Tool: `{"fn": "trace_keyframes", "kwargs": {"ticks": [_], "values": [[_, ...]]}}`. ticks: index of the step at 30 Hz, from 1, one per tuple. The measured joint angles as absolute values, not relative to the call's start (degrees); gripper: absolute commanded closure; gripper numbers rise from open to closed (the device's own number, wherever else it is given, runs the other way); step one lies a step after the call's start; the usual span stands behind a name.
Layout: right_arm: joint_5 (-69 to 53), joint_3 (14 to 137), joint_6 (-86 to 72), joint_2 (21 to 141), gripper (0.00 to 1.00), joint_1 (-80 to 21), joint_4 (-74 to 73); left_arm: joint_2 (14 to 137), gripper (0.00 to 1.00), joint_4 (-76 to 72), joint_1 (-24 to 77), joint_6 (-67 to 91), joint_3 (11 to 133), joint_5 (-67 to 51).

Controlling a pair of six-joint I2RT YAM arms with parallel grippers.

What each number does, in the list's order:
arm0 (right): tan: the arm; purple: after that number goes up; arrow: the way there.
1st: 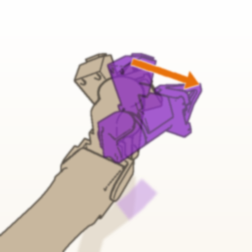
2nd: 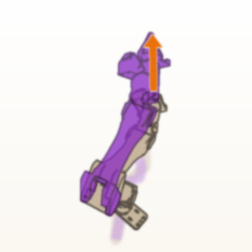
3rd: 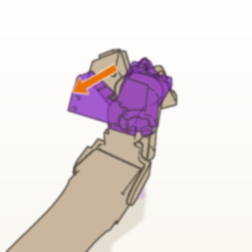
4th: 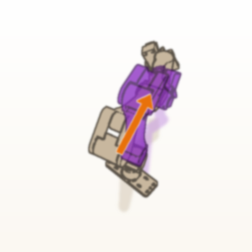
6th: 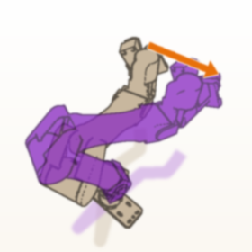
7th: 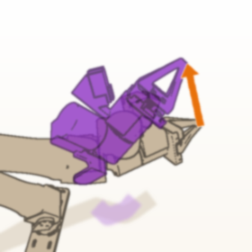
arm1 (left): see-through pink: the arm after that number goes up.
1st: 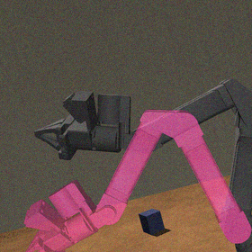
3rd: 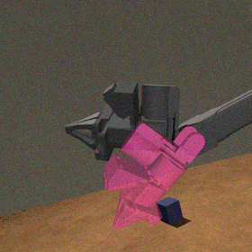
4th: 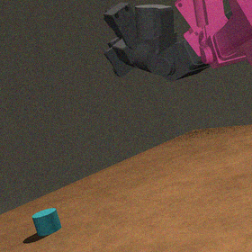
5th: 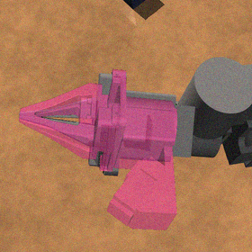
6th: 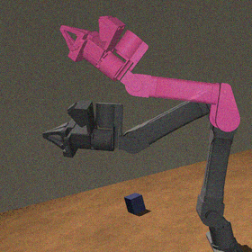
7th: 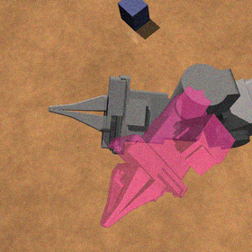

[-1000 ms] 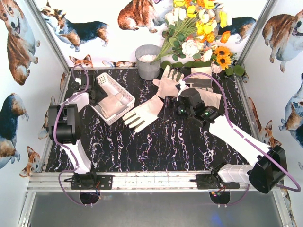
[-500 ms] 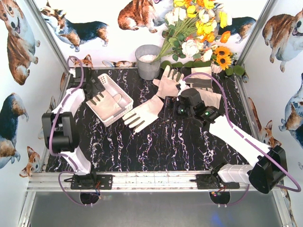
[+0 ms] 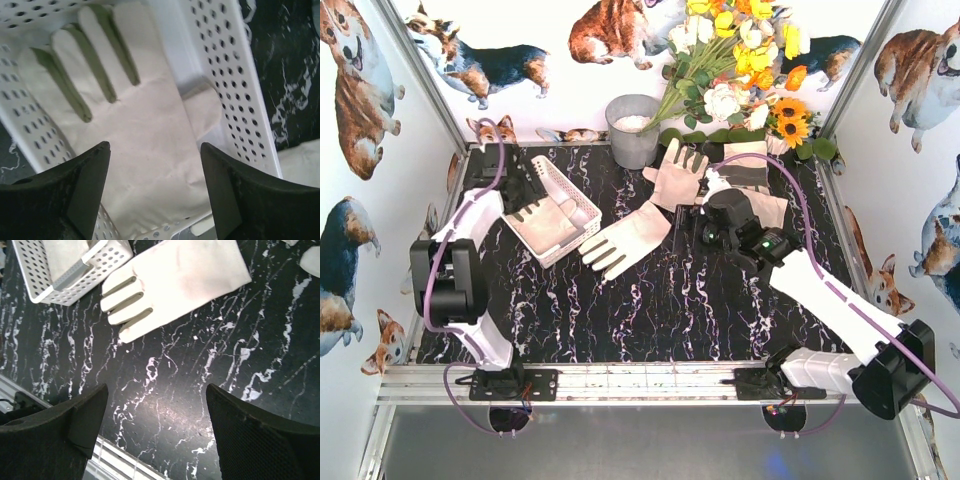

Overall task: Put the gloves into the storage basket
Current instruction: Place the glove in the bin, then pick up the glove from the center of the board.

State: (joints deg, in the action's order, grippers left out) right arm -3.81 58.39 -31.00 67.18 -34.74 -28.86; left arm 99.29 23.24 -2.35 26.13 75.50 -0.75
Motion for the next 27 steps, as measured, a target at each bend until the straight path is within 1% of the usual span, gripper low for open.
{"fn": "trace_keyframes", "kwargs": {"ticks": [3, 5, 7, 9, 12, 17, 22, 27], "values": [[-2.33, 58.39, -29.85, 66.19, 0.18, -34.44, -30.98, 97.47, 0.24, 21.56, 0.58, 23.99, 73.34, -1.02], [-1.28, 58.37, -28.6, 64.75, 0.18, -33.98, -32.84, 93.95, 0.19, 20.99, 3.2, 22.35, 71.4, -0.49], [-0.8, 58.35, -26.68, 62.33, 0.19, -32.27, -34.54, 86.96, 0.16, 20.4, 6.07, 20.86, 68.51, 0.05], [-1.23, 58.35, -25.1, 61.25, 0.2, -30.48, -35.35, 81.41, 0.13, 19.4, 7.03, 20.12, 66.37, 0.4], [-1.85, 58.52, -21.54, 61.63, 0.22, -27.05, -36.82, 69.58, 0.06, 18.72, 6.79, 18.98, 61.23, 2.61], [-2.5, 61.39, -15.46, 70.11, 0.27, -25.87, -39.03, 55.22, 0.0, 21.76, 4.69, 16.93, 53.74, 7.92], [-4.75, 64.66, -10.44, 80.18, 0.29, -25.87, -38.06, 46.98, 0.0, 27.27, 2.96, 15.22, 46.35, 13.28], [-5.91, 69.69, -8.47, 90.54, 0.35, -25.87, -36.1, 39.68, 0.0, 30.52, 2.92, 14.83, 40.1, 17.41]]}}
